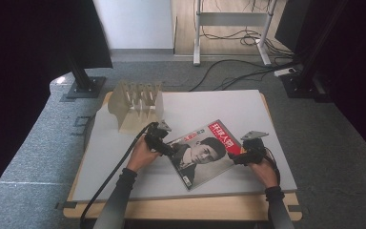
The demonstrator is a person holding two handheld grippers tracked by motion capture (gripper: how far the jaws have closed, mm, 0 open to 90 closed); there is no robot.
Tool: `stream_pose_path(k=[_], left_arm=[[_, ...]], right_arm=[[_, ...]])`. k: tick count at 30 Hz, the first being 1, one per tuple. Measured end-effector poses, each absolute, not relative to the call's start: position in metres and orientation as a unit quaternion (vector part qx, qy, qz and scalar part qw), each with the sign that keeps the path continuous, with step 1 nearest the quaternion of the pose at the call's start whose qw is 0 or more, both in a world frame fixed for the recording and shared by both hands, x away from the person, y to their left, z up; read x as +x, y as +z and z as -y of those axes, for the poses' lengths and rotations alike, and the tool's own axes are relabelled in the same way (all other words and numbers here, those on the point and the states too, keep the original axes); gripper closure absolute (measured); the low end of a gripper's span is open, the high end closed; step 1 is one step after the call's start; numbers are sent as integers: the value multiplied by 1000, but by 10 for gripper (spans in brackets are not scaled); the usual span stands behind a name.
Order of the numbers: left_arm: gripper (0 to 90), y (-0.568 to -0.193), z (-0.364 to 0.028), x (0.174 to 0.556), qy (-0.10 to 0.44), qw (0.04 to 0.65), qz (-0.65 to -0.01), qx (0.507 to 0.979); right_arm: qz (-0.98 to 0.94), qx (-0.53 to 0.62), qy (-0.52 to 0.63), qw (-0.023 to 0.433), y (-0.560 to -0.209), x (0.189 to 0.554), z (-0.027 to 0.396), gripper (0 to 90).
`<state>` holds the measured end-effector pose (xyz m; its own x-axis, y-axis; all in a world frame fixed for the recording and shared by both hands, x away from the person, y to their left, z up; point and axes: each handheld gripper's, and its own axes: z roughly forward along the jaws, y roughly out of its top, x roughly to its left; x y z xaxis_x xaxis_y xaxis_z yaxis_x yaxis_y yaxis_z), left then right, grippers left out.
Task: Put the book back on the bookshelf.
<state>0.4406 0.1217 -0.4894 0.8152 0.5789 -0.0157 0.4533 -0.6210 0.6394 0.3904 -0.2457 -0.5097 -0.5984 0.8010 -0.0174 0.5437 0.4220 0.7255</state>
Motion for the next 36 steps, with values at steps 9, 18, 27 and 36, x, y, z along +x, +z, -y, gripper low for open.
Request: stream_pose_path(k=[9, 18, 27, 36], left_arm=[[0, -509, -106, 455, 91, 318, -282, 901], [0, -522, -99, 454, 62, 319, -268, 907], [0, -522, -93, 439, 61, 315, -263, 910], [0, -521, -101, 414, 59, 309, -266, 911]], right_arm=[[-826, 410, 345, 174, -519, 410, 243, 61], [-825, 416, 355, 144, -530, 420, 244, 67], [-828, 408, 360, 137, -529, 413, 242, 74], [-837, 394, 356, 135, -529, 393, 234, 73]])
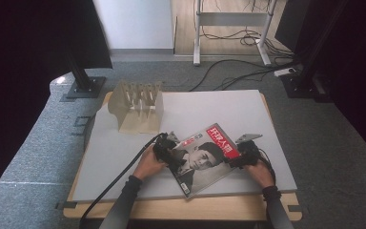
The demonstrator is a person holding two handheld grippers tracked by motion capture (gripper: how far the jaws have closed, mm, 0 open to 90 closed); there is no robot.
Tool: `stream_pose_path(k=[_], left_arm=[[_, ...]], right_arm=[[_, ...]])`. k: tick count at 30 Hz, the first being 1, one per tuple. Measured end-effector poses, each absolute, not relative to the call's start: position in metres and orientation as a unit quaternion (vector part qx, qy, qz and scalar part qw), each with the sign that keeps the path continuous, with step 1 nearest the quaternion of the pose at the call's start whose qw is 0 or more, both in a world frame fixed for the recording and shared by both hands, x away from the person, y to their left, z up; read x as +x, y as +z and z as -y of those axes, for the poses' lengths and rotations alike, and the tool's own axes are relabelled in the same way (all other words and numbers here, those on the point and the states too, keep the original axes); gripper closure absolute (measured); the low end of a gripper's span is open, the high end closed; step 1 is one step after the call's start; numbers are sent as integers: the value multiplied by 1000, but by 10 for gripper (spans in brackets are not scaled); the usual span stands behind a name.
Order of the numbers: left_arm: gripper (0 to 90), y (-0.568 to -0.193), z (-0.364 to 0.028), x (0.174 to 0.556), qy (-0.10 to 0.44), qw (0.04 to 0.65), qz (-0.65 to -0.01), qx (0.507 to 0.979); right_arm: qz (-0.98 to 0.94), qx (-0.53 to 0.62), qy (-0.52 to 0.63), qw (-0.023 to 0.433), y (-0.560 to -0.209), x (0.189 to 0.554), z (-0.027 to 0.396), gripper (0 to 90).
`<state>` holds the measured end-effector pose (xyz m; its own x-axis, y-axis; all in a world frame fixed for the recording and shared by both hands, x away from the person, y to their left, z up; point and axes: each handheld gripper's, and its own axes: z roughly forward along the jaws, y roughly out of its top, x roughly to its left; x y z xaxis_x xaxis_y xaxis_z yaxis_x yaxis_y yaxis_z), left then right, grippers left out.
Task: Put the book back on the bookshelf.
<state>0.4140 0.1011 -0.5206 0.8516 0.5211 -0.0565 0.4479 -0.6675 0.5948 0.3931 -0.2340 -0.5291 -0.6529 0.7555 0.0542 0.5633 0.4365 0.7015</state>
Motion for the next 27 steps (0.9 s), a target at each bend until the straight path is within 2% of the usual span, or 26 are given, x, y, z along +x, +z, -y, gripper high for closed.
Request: stream_pose_path(k=[8, 14, 21, 27], left_arm=[[0, -521, -110, 391, 59, 313, -266, 910], [0, -521, -109, 386, 61, 311, -268, 910], [0, -518, -112, 380, 46, 306, -257, 915], [0, -500, -140, 401, 93, 315, -292, 898]], right_arm=[[-841, 387, 354, 131, -525, 377, 231, 86], [-838, 389, 350, 156, -512, 355, 242, 73], [-847, 387, 327, 158, -522, 334, 252, 39], [-848, 387, 325, 163, -525, 330, 253, 33]])
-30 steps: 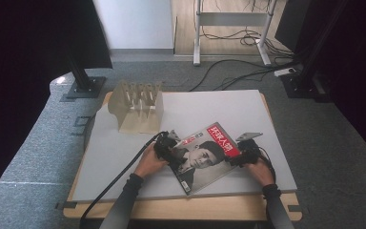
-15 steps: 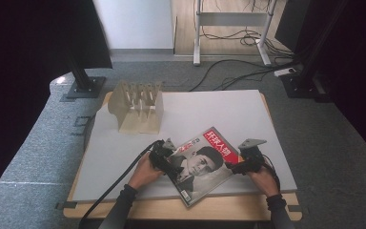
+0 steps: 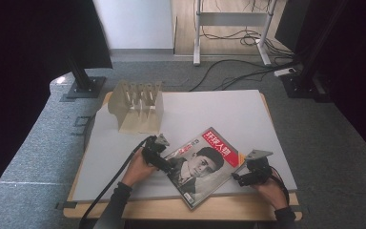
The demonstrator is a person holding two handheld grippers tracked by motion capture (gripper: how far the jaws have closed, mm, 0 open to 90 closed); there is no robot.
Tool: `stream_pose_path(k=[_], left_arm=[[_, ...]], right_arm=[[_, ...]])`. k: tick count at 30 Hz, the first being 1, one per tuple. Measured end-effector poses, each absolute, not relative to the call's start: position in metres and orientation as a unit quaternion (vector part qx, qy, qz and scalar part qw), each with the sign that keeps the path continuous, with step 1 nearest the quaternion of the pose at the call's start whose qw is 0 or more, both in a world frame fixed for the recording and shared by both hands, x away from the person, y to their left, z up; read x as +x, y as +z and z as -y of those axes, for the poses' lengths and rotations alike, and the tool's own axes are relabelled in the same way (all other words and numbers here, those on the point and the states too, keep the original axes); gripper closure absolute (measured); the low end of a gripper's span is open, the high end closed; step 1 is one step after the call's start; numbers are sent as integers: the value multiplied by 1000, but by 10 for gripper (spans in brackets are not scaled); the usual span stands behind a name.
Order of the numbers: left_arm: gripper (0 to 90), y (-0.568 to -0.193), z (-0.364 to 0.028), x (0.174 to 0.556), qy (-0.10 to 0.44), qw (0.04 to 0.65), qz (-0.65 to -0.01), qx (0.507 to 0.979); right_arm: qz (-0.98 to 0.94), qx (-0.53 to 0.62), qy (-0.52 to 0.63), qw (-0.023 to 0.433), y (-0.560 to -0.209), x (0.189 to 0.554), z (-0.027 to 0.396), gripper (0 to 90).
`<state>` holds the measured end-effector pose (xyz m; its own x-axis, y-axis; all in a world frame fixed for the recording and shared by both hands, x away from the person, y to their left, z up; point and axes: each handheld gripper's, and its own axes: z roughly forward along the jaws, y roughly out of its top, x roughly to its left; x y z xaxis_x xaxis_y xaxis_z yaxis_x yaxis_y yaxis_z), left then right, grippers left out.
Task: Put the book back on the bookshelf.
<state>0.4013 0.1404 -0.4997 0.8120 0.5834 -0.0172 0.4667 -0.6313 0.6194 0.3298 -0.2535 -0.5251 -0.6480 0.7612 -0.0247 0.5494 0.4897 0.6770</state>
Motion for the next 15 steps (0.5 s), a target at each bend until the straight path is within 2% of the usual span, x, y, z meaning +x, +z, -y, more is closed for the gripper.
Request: stream_pose_path(k=[4, 8, 12, 14, 15], left_arm=[[0, -500, -159, 419, 119, 298, -329, 888], [0, -513, -161, 428, 119, 271, -338, 894], [0, -516, -162, 426, 112, 290, -342, 887], [0, -518, -160, 424, 82, 295, -336, 891], [0, -517, -158, 421, 100, 293, -330, 892]], right_arm=[[-848, 388, 323, 163, -529, 331, 252, 19], [-847, 390, 323, 160, -530, 333, 253, 2], [-846, 391, 321, 170, -530, 335, 252, 0], [-845, 392, 320, 170, -530, 336, 252, 0], [-846, 391, 320, 168, -530, 337, 253, 0]])
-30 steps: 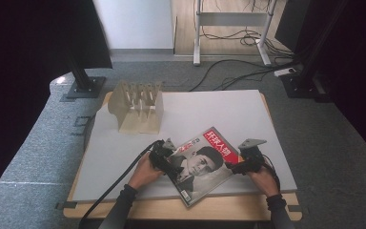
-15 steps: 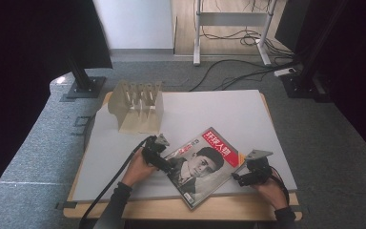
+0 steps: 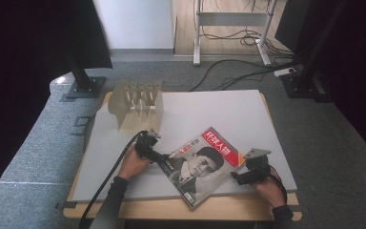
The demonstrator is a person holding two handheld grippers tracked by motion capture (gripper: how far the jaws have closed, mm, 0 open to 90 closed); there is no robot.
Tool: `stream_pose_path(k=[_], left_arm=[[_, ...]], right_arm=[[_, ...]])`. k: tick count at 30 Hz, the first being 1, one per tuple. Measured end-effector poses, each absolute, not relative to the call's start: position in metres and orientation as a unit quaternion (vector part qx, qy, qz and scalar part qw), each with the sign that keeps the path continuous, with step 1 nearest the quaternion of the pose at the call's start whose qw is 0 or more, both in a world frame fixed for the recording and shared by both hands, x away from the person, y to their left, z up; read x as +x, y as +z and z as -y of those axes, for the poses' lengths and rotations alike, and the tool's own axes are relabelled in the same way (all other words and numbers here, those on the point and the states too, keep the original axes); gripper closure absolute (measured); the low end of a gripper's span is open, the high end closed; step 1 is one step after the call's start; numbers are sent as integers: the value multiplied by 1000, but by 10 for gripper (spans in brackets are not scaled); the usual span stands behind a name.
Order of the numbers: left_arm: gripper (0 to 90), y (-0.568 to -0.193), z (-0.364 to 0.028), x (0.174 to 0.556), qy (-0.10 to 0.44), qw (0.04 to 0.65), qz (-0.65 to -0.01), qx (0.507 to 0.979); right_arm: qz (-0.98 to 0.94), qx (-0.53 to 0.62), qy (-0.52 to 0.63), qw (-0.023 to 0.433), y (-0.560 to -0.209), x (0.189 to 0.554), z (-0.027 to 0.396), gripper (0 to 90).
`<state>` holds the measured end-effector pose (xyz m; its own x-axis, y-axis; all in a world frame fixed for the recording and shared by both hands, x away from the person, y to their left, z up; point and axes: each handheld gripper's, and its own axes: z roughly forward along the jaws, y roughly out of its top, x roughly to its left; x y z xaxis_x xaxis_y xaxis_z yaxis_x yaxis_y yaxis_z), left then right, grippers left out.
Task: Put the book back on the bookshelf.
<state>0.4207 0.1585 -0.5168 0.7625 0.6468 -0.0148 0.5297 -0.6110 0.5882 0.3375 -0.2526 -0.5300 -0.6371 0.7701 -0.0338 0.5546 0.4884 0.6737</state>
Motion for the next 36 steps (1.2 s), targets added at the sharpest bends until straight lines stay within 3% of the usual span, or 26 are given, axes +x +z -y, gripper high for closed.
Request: stream_pose_path(k=[4, 7, 13, 36], left_arm=[[0, -515, -162, 423, 146, 282, -357, 878], [0, -522, -167, 429, 119, 287, -368, 876], [0, -521, -167, 421, 121, 289, -360, 879], [0, -527, -153, 354, 106, 325, -296, 892]], right_arm=[[-843, 399, 324, 161, -531, 341, 254, 0], [-843, 398, 322, 162, -531, 343, 254, 0], [-839, 405, 325, 162, -531, 350, 255, 0], [-816, 453, 305, 191, -530, 419, 250, 0]])
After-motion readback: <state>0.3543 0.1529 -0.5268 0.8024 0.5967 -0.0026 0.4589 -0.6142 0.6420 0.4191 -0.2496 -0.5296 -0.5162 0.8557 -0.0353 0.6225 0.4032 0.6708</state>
